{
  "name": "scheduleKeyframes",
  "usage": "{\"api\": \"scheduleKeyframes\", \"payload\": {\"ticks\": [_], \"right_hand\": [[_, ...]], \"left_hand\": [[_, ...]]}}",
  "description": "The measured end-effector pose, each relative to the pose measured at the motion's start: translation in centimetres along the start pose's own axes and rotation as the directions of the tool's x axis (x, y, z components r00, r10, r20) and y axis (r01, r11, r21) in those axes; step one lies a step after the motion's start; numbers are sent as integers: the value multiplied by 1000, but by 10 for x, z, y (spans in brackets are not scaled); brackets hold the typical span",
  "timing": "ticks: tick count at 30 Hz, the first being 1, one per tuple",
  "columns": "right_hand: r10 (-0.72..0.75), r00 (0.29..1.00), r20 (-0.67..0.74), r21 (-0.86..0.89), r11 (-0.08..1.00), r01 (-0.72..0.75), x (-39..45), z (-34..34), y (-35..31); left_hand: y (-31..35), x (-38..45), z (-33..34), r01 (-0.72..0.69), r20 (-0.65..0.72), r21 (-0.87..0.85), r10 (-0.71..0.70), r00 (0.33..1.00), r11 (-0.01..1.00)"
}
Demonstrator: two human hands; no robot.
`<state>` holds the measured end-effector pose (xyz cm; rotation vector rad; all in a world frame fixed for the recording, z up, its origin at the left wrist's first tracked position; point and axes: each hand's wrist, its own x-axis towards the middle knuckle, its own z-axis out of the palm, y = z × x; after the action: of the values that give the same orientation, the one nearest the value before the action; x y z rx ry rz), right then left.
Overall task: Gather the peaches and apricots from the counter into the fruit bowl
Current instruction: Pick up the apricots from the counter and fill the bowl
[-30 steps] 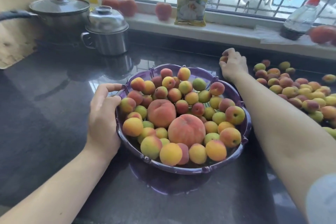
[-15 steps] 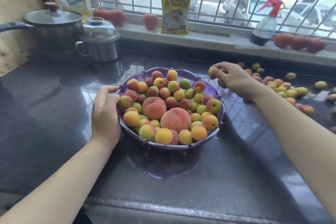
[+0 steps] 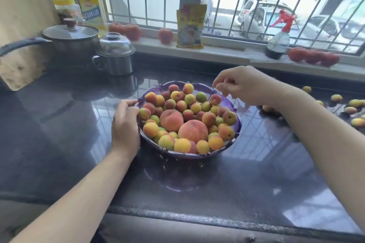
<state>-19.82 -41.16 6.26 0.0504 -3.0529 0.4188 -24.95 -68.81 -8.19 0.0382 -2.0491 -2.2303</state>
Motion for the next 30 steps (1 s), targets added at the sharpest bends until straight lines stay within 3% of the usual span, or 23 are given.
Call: {"api": "scheduleKeyframes", "payload": {"ticks": [5, 11, 13, 15, 17, 19, 21, 24, 27, 30], "right_hand": [[62, 998, 2, 36, 997, -62, 16, 15, 2], [-62, 997, 36, 67, 996, 59, 26, 47, -14], [-95, 992, -78, 124, 987, 104, 21, 50, -10], [-30, 959, -283, 244, 965, 102, 12, 48, 3], [133, 883, -450, 371, 927, 49, 3, 44, 29], [319, 807, -496, 478, 877, -53, -8, 50, 63], [445, 726, -525, 453, 868, -205, -25, 68, 89], [452, 627, -635, 297, 892, -342, -51, 101, 106], [492, 617, -614, 240, 862, -447, -53, 113, 116], [526, 699, -485, 95, 826, -556, -43, 115, 120]], "left_hand": [[5, -3, 1, -11, 6, 31, 11, 1000, 999], [6, -4, -1, -26, -2, 64, 27, 1000, 998], [6, -4, -1, -33, 6, 63, 32, 999, 997], [6, -4, 0, -30, 8, 69, 29, 1000, 997], [7, -5, 1, -28, 2, 70, 28, 1000, 997], [5, -4, 2, -30, -2, 64, 30, 1000, 998], [2, -2, 1, -36, -4, 55, 36, 999, 998], [1, -3, 3, -55, -8, 85, 56, 998, 995], [3, -12, 8, -130, -7, 171, 133, 991, 977], [11, -28, 13, -138, 8, 296, 142, 990, 945]]}}
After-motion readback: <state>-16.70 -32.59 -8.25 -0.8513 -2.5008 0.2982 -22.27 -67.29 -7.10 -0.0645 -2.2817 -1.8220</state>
